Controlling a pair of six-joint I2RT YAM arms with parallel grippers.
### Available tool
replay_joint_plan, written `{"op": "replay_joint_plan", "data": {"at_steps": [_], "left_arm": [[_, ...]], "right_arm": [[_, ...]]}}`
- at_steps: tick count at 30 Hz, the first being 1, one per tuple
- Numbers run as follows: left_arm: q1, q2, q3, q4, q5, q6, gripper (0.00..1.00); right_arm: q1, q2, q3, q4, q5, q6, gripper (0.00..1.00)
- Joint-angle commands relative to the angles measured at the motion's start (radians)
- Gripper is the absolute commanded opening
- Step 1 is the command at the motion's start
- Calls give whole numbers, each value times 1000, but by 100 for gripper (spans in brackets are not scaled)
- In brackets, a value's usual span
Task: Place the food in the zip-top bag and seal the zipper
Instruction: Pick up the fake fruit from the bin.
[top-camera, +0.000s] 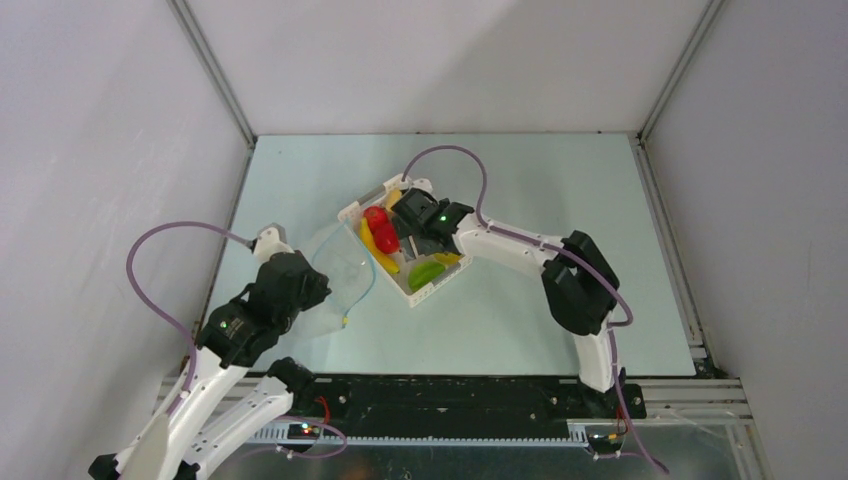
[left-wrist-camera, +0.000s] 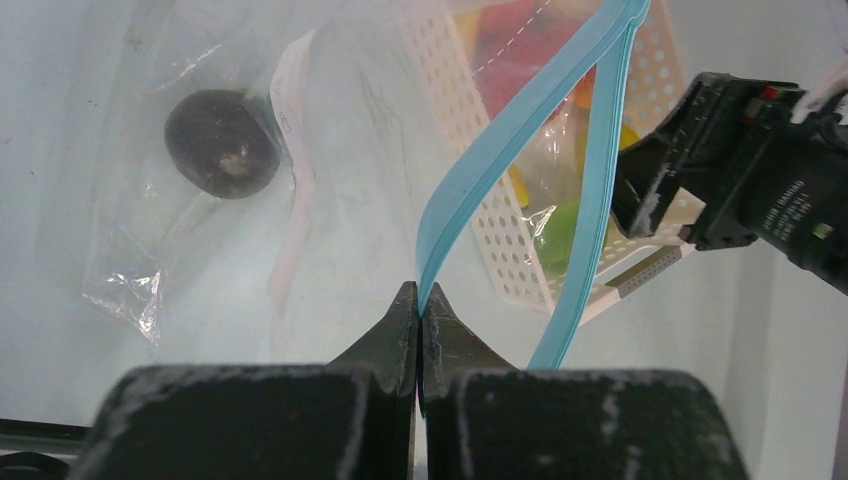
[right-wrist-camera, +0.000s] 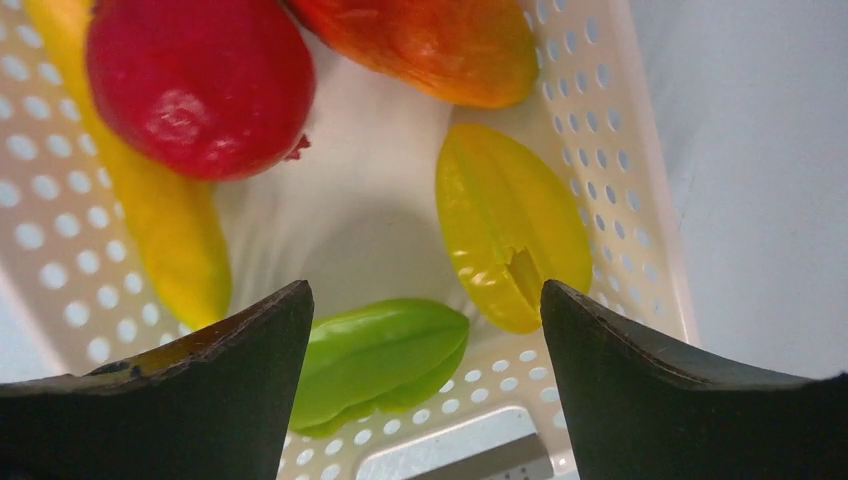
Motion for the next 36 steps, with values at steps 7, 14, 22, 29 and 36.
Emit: {"op": "replay_joint_plan", "data": {"at_steps": [7,14,22,29,36], "left_arm": [[-3,-6,-20,27,-10,3,0],[-3,4,-20,33,-5,9,0],[-2,10,-15,40,0,11,0],[-3,9,-12,41,10,14,0],[-3,6,-14,40,14,17,0]], "right_arm": [[-9,105,68,-68,129,70,85],[-31,147,51,-33,94,87,78],[-33,189,33,40,104,90,74],[-31,205,31,133,128,54,69],[-19,205,31,207,155,35,71]]}}
